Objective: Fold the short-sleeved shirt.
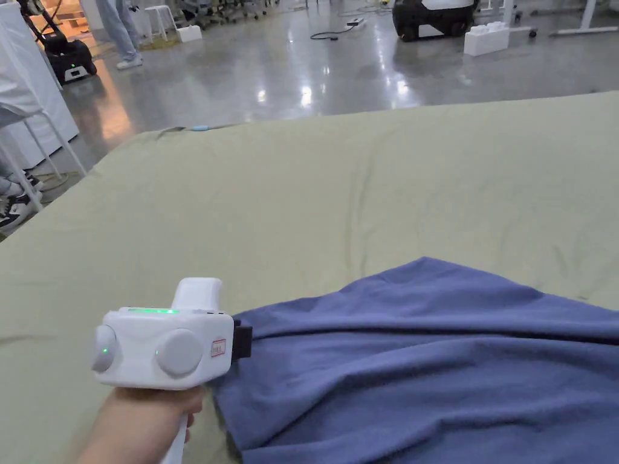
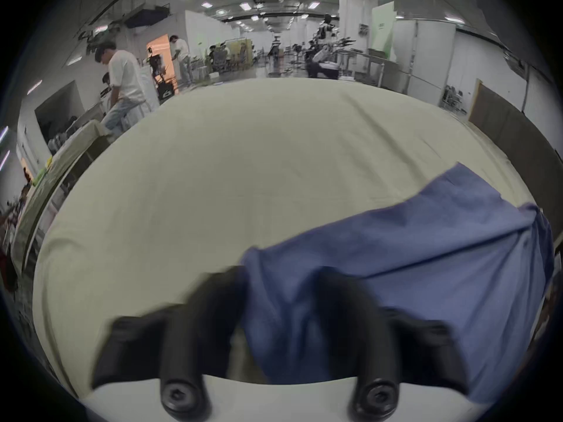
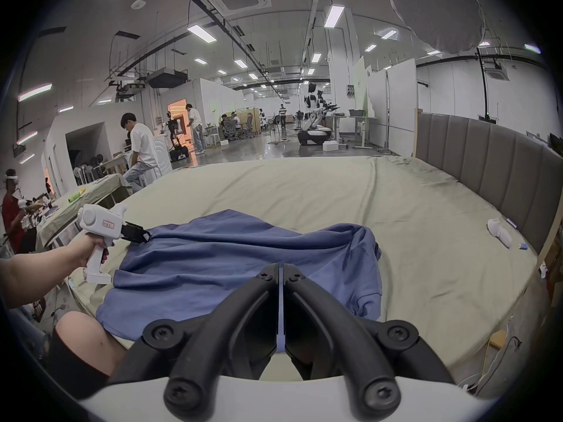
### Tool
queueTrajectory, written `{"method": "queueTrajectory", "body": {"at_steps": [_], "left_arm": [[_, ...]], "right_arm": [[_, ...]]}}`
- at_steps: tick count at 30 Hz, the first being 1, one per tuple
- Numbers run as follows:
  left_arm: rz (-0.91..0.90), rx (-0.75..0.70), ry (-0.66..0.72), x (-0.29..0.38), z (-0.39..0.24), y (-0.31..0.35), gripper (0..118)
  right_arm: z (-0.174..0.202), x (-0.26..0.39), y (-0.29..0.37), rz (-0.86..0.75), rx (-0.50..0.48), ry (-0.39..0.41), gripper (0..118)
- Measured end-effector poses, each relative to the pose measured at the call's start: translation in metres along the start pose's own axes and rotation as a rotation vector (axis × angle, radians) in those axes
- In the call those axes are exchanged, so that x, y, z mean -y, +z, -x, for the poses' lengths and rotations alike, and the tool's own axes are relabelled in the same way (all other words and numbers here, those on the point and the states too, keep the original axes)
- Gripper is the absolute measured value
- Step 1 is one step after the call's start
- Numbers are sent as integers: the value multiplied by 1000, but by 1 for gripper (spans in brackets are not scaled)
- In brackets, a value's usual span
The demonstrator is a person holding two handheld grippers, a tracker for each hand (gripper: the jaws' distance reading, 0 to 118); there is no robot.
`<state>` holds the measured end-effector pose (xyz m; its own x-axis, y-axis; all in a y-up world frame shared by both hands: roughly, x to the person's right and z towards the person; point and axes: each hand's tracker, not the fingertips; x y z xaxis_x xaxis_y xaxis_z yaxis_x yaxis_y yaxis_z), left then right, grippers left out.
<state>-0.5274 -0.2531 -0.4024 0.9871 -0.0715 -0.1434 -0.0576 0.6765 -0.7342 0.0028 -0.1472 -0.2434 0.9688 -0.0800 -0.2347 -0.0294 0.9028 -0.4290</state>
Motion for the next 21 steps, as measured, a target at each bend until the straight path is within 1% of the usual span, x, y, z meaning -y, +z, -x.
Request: {"method": "queueTrajectory", "body": {"at_steps": [1,2,3,4,5,6,8,9,10,11,12,13,16,17,19,21], "left_arm": [[-2,19,-14,0,-5,1,3],[-2,-21,-24,-1,-9,5,3],[-5,-18,-14,0,-10,11,3],[-24,47,39,-2,-5,18,3],[-57,95,120,-3,-2,27,3],[-78,106,168,-4,0,38,3],[-143,92,136,-12,9,56,3],[-168,94,129,-14,12,66,3],[-190,107,140,-16,16,76,3],[-191,119,147,-17,8,93,3],[-193,127,147,-19,8,103,3],[-217,127,146,-19,8,112,3],[-249,99,118,-27,10,125,3],[-248,92,115,-28,9,128,3],[-241,89,119,-32,12,129,3],[-233,91,124,-32,8,131,3]], "right_arm": [[-2,1,1,0,-3,-7,6],[-5,2,2,1,-6,-17,6],[-8,4,3,4,-5,-20,5],[-14,5,5,9,3,-14,6],[-20,8,7,16,25,9,6],[-26,10,9,26,45,27,6],[-43,17,10,74,88,26,6],[-53,21,8,106,92,17,16],[-63,26,6,133,88,4,38],[-74,30,1,159,87,-22,75],[-90,35,-7,195,83,-52,107],[-100,38,-14,214,81,-81,114],[-129,36,-42,204,84,-166,113],[-137,33,-54,191,68,-207,113],[-147,25,-78,215,23,-288,113],[-148,21,-104,241,-43,-368,111]]}}
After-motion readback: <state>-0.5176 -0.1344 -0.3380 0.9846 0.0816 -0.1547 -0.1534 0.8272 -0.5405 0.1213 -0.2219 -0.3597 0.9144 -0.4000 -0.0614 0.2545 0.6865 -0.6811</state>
